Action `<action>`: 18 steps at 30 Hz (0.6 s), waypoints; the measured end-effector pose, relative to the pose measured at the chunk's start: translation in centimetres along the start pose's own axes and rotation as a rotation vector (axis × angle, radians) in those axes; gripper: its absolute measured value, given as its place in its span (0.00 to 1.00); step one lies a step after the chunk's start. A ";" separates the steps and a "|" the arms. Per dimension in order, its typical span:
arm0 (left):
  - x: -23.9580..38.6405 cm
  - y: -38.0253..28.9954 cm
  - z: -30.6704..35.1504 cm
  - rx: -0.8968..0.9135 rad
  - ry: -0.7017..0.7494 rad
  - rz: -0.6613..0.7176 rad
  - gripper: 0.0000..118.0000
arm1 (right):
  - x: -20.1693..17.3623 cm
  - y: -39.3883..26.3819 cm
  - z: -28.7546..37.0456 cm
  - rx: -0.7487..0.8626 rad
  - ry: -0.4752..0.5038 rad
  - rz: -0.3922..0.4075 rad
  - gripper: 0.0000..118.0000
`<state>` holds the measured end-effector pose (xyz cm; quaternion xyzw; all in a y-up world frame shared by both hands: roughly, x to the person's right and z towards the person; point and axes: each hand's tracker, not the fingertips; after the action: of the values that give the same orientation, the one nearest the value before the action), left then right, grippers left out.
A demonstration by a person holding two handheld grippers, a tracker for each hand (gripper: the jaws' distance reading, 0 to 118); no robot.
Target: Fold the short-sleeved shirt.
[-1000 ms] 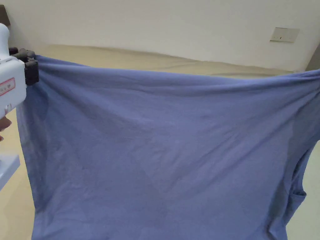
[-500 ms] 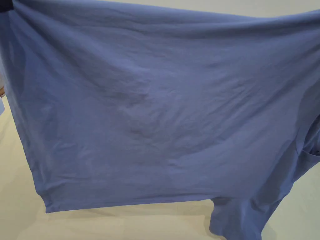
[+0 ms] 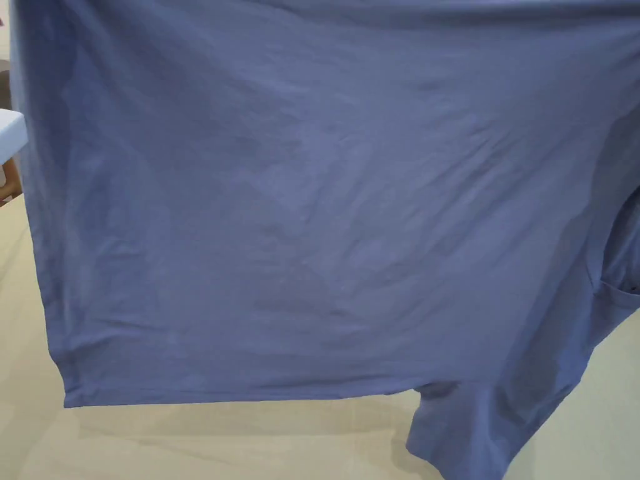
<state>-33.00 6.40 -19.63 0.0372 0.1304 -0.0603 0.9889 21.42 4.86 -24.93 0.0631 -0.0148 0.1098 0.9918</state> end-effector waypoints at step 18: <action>4.4 -3.4 -15.8 -0.080 0.008 -0.041 0.00 | -1.9 -0.8 -15.1 -0.029 -0.061 0.051 0.00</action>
<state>-33.18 3.99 -36.19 -0.0050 0.1373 -0.0753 0.9877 20.00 5.65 -40.12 0.0516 -0.0480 0.1328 0.9886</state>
